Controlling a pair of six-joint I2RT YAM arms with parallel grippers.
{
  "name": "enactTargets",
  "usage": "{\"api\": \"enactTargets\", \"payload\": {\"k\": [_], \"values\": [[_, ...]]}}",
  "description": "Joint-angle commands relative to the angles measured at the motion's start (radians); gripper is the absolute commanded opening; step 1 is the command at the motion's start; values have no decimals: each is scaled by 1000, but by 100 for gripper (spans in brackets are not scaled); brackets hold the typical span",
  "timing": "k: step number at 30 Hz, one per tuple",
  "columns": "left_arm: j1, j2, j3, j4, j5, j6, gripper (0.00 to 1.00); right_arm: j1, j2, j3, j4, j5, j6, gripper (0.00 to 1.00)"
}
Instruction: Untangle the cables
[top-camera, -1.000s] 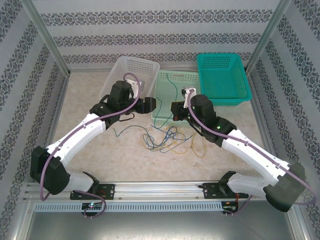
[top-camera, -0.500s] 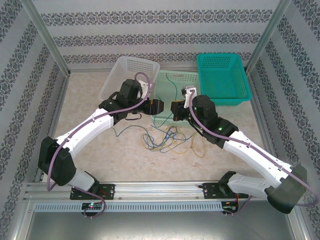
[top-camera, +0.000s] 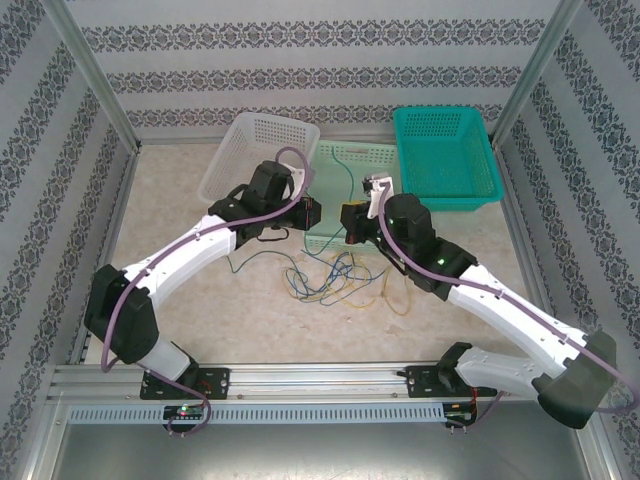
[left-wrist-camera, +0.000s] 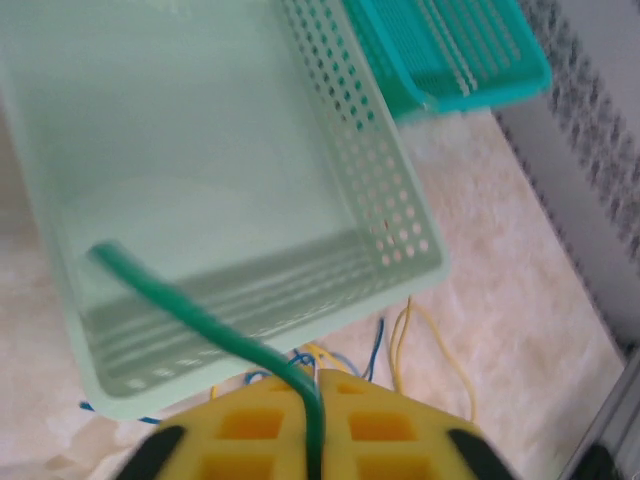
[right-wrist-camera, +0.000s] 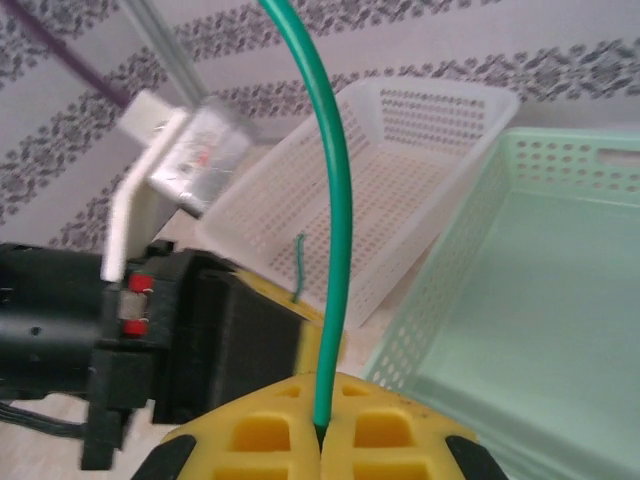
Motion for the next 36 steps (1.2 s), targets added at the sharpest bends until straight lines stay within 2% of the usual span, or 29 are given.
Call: {"api": "enactTargets", "payload": {"k": [1,6,12,15,18,22,26,27,29,33,34,36], "values": [[28,-109,-101,191,-103,-148,0,9,-78,-66,61,151,15,0],[30,-194,-270,496,-129,-356,0,4,-202,-245,203,317,170,0],[20,-207,-400,775,-198,-528,0,-1,-293,-514,427,477,550,0],[4,-217,-411,796,-225,-533,0,-2,-305,-620,504,543,747,0],[-17,-234,-425,815,-256,-530,0,-2,-326,-672,525,600,879,0],[-28,-253,-446,829,-289,-526,0,-10,-359,-676,492,633,962,0],[-28,-247,-424,798,-270,-502,0,-41,-335,-611,421,548,952,0],[-28,-247,-417,791,-268,-491,0,-41,-312,-584,406,526,930,3],[-28,-258,-402,760,-282,-456,0,-43,-257,-509,370,476,891,35],[-24,-348,-361,630,-386,-313,0,-53,-173,-419,333,394,797,76],[-20,-381,-353,596,-428,-273,0,-57,-166,-411,327,385,776,85],[-10,-442,-345,558,-500,-199,0,-70,-168,-405,318,369,749,91]]}}
